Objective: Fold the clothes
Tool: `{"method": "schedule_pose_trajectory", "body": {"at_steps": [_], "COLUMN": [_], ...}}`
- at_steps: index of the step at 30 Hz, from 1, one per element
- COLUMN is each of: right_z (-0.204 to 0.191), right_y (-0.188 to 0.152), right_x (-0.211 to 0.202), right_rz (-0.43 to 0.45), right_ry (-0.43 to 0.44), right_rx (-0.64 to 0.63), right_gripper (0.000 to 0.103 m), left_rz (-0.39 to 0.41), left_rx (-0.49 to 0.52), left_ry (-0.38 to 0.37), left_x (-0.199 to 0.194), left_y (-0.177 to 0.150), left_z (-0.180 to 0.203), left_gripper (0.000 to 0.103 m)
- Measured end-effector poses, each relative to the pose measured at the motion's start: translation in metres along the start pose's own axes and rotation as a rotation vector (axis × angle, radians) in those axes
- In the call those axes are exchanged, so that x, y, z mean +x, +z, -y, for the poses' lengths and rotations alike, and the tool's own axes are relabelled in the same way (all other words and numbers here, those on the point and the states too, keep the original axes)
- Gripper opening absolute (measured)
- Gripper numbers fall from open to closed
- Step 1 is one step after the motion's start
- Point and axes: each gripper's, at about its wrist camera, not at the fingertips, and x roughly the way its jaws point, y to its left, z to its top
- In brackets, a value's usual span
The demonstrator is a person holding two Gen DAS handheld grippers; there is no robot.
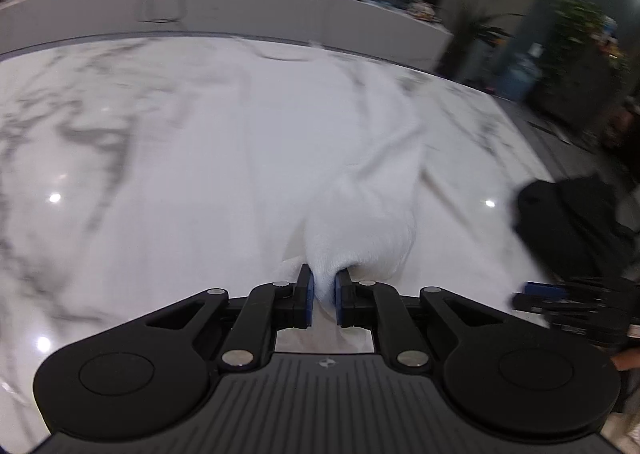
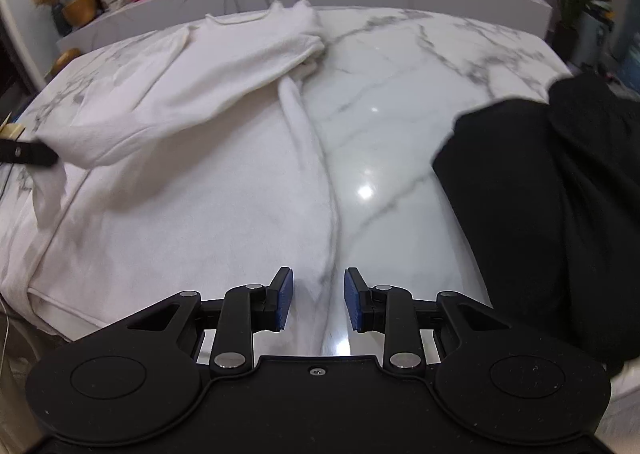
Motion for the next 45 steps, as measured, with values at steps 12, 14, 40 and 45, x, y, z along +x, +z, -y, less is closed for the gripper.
{"method": "schedule_pose_trajectory", "body": {"at_steps": [12, 14, 40, 45], "right_z": [0.007, 0.010, 0.032, 0.023], "right_y": [0.066, 0.076, 0.105, 0.130], "right_x": [0.039, 0.049, 0.056, 0.062], "right_rz": [0.004, -0.009, 0.109, 0.180], "right_ry": [0.035, 0.052, 0.155, 0.135], "right_rx": [-0.099, -0.106, -0.076, -0.106], "right_gripper": [0.027, 0.027, 0.027, 0.027], "left_rz": [-0.014, -0.009, -0.018, -0.013], "left_rx": [-0.004, 0.080, 0.442, 0.421], "left_ry": [0.215, 0.185, 0.038, -0.054], "left_x": [0.010, 0.018, 0.169, 0.162], "left_y": [0.037, 0.053, 0.140, 0.155], "left_z": [-0.025, 0.003, 0.139, 0.140], "left_gripper": [0.032, 0.038, 0.011, 0.011]}}
